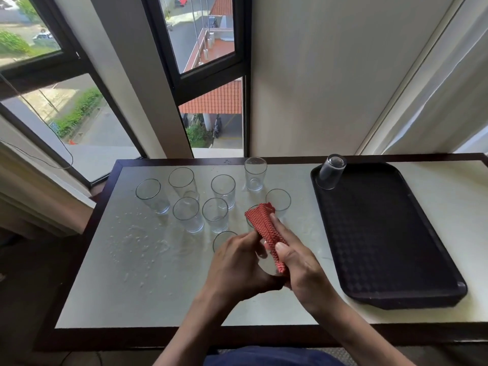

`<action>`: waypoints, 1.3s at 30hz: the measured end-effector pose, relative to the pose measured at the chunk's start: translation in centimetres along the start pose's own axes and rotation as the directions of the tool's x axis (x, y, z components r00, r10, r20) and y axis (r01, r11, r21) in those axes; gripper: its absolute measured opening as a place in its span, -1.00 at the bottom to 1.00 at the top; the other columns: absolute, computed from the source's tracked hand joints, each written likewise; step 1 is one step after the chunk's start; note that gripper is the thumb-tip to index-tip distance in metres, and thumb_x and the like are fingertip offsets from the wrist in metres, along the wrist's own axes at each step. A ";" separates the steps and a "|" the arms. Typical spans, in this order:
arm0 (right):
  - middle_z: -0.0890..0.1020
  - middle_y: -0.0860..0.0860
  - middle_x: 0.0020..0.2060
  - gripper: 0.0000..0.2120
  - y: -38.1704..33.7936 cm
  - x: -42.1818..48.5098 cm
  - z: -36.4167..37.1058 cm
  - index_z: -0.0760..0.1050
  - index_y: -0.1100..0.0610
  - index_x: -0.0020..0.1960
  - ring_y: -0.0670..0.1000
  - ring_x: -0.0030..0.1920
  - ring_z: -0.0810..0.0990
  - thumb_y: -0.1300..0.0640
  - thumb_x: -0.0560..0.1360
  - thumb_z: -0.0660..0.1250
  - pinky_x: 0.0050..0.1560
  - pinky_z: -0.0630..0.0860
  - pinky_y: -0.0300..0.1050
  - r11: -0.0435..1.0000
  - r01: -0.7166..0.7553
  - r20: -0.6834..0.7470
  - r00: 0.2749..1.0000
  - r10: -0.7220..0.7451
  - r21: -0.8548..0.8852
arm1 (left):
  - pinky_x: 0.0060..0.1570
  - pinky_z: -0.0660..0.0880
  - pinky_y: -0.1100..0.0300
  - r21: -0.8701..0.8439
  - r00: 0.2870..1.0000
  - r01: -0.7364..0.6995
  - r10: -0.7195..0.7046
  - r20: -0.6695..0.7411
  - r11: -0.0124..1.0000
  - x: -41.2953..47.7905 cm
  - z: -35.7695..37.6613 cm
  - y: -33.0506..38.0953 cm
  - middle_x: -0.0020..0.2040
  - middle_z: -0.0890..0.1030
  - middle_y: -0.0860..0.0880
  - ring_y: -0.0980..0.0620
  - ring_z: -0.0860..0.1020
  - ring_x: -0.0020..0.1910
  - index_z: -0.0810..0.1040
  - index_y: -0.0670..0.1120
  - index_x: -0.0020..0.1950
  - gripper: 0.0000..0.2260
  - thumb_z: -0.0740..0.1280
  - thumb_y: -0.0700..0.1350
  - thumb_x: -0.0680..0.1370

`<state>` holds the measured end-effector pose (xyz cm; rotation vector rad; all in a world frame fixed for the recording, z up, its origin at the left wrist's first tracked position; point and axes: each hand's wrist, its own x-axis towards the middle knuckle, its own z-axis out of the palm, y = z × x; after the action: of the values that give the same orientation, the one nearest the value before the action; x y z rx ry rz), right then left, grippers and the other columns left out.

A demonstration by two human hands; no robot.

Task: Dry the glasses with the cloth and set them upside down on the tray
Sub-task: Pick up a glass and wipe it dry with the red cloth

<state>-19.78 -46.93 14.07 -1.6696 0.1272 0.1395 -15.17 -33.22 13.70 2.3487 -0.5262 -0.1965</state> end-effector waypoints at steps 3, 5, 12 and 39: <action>0.44 -0.25 0.06 -0.38 0.7 -0.5 -0.2 0.30 -0.17 0.48 -0.32 -0.04 0.40 -0.21 0.42 0.10 0.01 0.28 -0.37 1.000 -0.003 -0.001 1.000 0.003 -0.025 | -0.16 0.55 0.05 -0.007 0.999 0.040 -0.040 0.014 0.999 0.0 -0.1 -0.2 -0.26 0.56 0.16 0.07 0.56 -0.24 0.35 0.18 -0.15 -0.55 0.38 0.30 0.08; 0.46 -0.26 0.20 -0.36 0.5 -0.4 0.0 0.24 -0.16 0.52 -0.33 0.13 0.44 -0.26 0.46 0.08 0.18 0.34 -0.33 0.997 -0.003 0.005 1.000 0.003 -0.074 | -0.17 0.54 0.10 0.029 1.000 0.010 -0.010 0.006 1.000 -0.1 -0.2 0.1 -0.25 0.55 0.17 0.06 0.57 -0.22 0.32 0.21 -0.12 -0.56 0.38 0.29 0.12; 0.39 -0.14 0.45 -0.35 -0.3 2.1 -0.1 0.17 -0.28 0.52 -0.09 0.42 0.41 -0.40 0.46 0.09 0.47 0.33 0.09 0.995 -0.062 0.004 0.998 0.062 -0.079 | -0.20 0.48 0.22 0.078 0.995 -0.049 0.055 -0.081 0.996 0.1 -0.2 1.1 -0.23 0.60 0.18 0.13 0.56 -0.25 0.52 0.08 0.06 -0.50 0.37 0.22 0.17; 0.63 0.29 0.17 -0.49 -1.8 2.7 0.2 0.56 0.35 0.23 0.22 0.23 0.60 -0.04 0.65 0.08 0.36 0.44 0.09 0.536 -0.293 0.066 0.913 0.402 0.792 | 0.13 0.60 0.01 -0.769 0.959 -0.034 -0.195 -0.205 0.638 0.3 1.0 1.4 -0.01 0.71 -0.04 -0.05 0.70 0.03 0.62 0.13 0.20 -0.40 0.65 0.03 0.17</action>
<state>-16.80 -46.52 15.32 -0.7191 0.5496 0.2409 -15.64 -34.88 13.94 1.5053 -0.1343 -0.1028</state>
